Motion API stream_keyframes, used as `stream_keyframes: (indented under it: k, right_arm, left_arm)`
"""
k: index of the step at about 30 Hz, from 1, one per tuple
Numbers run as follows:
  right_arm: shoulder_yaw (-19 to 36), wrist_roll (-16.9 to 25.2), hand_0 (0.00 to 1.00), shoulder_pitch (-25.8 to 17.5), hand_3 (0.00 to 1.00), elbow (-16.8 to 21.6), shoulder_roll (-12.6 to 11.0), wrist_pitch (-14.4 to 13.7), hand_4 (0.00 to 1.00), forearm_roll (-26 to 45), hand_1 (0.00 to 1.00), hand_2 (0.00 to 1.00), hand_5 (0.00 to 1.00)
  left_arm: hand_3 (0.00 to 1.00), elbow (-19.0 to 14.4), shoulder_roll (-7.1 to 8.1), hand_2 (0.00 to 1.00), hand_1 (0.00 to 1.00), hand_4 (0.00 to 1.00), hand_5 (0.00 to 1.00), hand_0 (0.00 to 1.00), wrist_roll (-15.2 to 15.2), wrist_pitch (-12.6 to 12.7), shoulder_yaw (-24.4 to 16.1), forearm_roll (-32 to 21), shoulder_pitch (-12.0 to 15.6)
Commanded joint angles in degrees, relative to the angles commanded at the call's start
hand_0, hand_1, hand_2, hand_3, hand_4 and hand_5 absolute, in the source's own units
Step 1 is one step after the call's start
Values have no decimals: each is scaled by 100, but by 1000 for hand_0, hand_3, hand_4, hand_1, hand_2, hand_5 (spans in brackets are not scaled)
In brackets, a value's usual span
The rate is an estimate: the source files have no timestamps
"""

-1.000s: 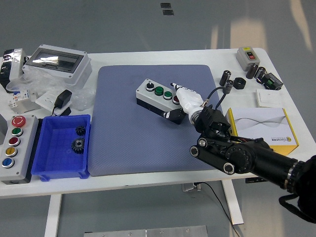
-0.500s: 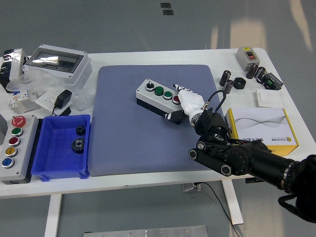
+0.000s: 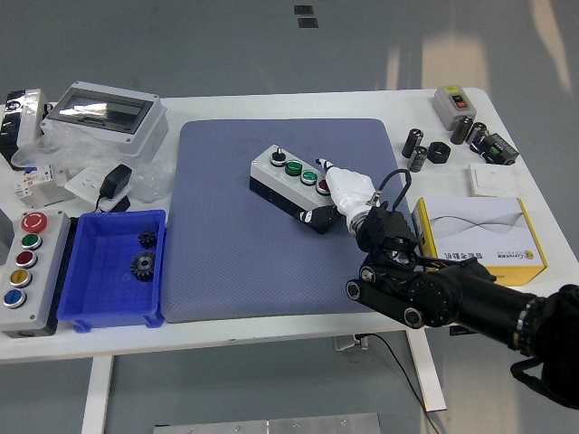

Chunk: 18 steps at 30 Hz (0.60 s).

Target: Pick up the button,place it on the desk,press the button,press the button

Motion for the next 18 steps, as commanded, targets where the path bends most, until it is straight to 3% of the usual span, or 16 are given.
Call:
stream_keyframes:
  k: [3, 4, 9, 10, 15, 16, 18]
  right_arm:
    - [55, 10, 129, -13, 731, 41, -35, -11, 335, -106, 374, 479, 95]
    - [96, 32, 106, -20, 493, 87, -71, -21, 94, -148, 324, 411, 2]
    - [328, 289, 106, -73, 493, 498, -384, -117, 94, -313, 324, 411, 2]
    - [377, 397, 95, -95, 317, 626, -479, -140, 33, -323, 294, 372, 2]
    - [533, 1073, 95, -221, 317, 1248, -1047, -92, 33, -124, 294, 372, 2]
    - [553, 1203, 98, -236, 251, 1365, -1159, -64, 2, -35, 302, 346, 2]
    - [531, 1529, 98, -233, 251, 1658, -1436, -45, 2, 171, 302, 346, 2]
  left_arm:
    - [605, 0, -6, 562, 611, 640, 149, 638, -7, -2, 9, -15, 9]
    - [604, 0, -7, 562, 611, 639, 148, 638, -10, -2, 14, -24, 13]
    - [604, 0, -15, 562, 611, 639, 148, 638, -22, 0, 8, -37, 33]
    - [604, 0, -17, 562, 611, 639, 148, 638, -25, 0, 7, -37, 37]
    - [604, 0, -36, 562, 611, 639, 148, 638, -37, 9, 1, -38, 58]
    - [603, 0, -40, 562, 610, 641, 153, 638, -39, 11, 4, -39, 61]
    - [603, 0, -50, 562, 610, 641, 153, 638, -39, 19, -4, -30, 65]
